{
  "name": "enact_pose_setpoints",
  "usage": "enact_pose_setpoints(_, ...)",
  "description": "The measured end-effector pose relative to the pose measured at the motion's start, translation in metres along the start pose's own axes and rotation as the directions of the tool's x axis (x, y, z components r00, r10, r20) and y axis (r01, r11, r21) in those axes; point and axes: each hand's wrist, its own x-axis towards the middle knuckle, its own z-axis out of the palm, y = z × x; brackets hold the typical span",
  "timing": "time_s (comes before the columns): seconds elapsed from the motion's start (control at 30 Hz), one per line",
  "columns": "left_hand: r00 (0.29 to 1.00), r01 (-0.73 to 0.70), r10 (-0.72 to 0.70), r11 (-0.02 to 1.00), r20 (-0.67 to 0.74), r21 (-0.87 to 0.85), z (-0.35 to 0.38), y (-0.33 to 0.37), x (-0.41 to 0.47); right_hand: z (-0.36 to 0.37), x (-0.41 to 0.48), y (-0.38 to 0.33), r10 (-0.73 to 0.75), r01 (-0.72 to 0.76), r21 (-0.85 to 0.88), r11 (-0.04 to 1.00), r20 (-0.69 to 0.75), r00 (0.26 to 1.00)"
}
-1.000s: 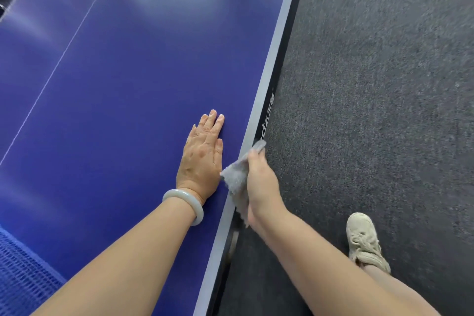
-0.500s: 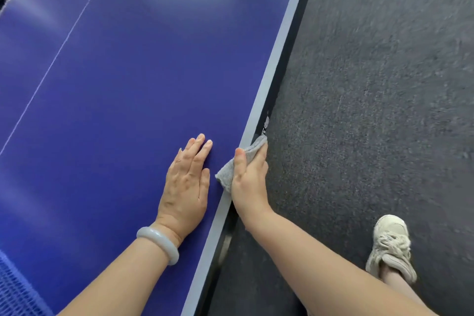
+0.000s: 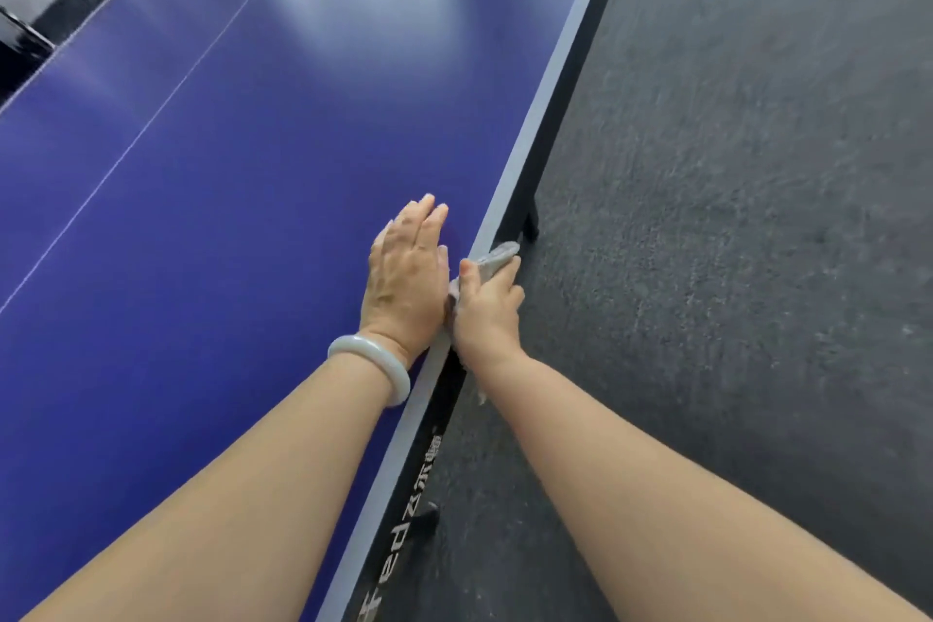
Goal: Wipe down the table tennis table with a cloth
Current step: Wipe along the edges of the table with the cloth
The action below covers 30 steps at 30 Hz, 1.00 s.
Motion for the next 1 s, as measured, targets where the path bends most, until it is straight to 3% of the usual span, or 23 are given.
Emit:
enact_pose_setpoints(0.17,0.992,0.07,-0.074,0.996,0.104,0.046,0.018,-0.009,0.074,0.009,0.01,0.0,-0.006,0.0,-0.089,0.996,-0.064,0.998)
enact_pose_setpoints(0.43,0.993,0.11,-0.107,0.992,0.048,-0.062,0.023,-0.016,0.075,-0.005,0.069,-0.036,-0.059,0.054,-0.032,0.998,-0.193,0.979)
enact_pose_setpoints(0.73,0.992,0.113,-0.109,0.992,0.069,-0.057,0.019,-0.012,0.074,-0.063,0.209,-0.138,-0.045,0.049,0.007,0.999,-0.293,0.955)
enact_pose_setpoints(1.0,0.976,0.128,-0.145,0.986,0.165,0.107,0.008,0.0,0.08,-0.072,0.228,-0.145,-0.08,0.079,-0.017,0.997,-0.299,0.951)
